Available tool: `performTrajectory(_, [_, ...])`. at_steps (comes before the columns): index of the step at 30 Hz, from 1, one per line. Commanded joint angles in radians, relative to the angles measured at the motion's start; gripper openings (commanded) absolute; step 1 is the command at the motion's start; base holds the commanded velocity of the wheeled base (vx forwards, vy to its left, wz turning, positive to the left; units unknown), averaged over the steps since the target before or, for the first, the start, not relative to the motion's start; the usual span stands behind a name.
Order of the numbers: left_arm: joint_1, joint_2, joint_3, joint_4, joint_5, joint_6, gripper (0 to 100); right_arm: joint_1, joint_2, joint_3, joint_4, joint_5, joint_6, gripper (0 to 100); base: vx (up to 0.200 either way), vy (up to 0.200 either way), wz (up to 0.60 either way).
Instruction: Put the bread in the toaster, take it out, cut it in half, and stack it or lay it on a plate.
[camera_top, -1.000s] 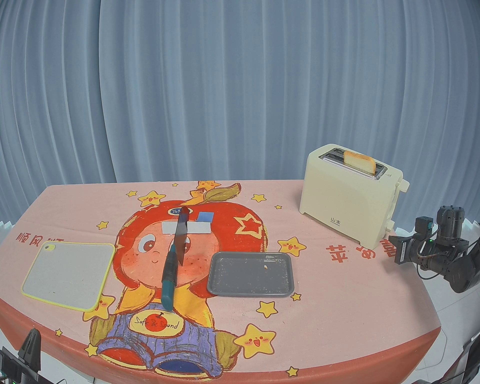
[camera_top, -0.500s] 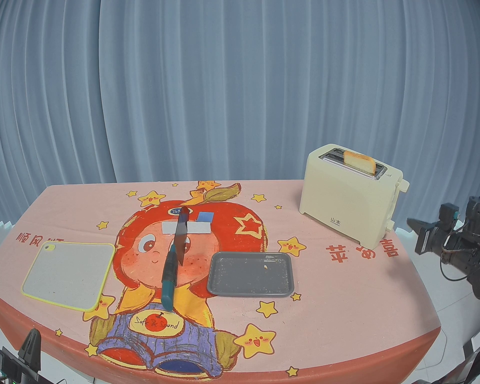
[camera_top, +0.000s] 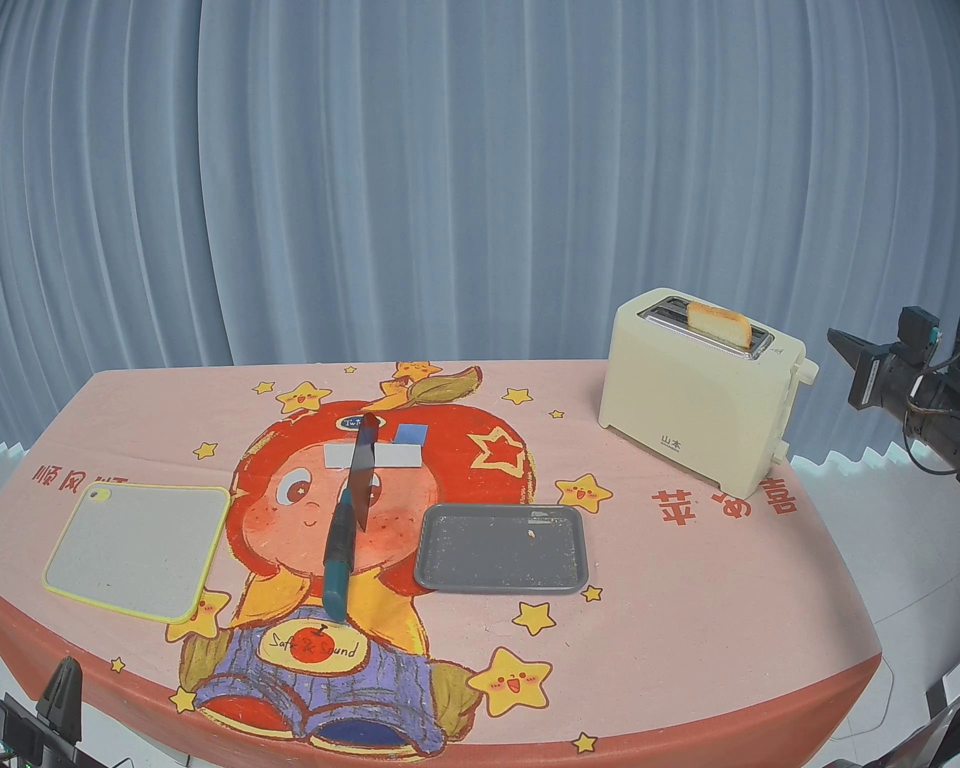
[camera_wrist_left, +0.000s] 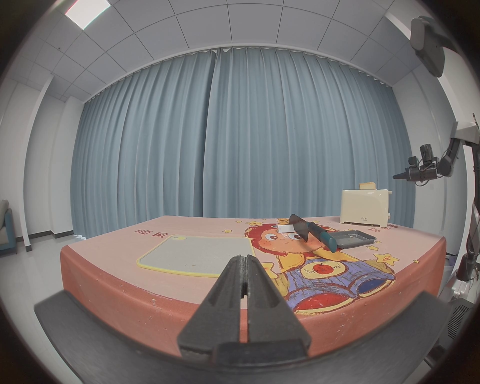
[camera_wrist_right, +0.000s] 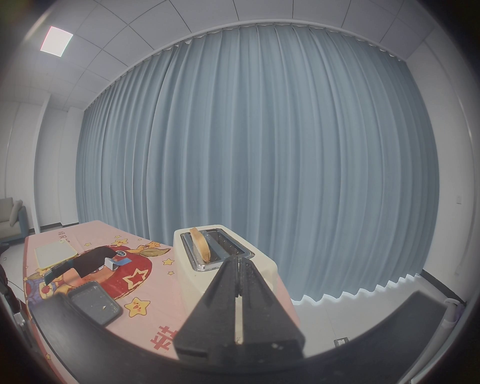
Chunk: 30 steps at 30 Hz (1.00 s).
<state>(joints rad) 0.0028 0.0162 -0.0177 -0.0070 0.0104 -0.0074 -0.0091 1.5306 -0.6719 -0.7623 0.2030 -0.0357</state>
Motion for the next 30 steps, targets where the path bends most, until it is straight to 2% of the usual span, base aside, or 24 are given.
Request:
performTrajectory(1, [0.000,-0.016,0.018,-0.001,0.000,0.000,0,-0.003,0.125,-0.061,-0.002,-0.002,-0.001,0,0.000,0.000,0.00])
performTrajectory(9, [0.000,-0.016,0.018,-0.001,0.000,0.000,0,-0.008,0.223,0.000,-0.068,-0.005,-0.003,0,0.000,0.000,0.00])
performTrajectory(30, [0.000,-0.016,0.018,-0.001,0.000,0.000,0,-0.011,0.249,0.086,-0.071,-0.007,-0.004,0,0.000,0.000,0.00])
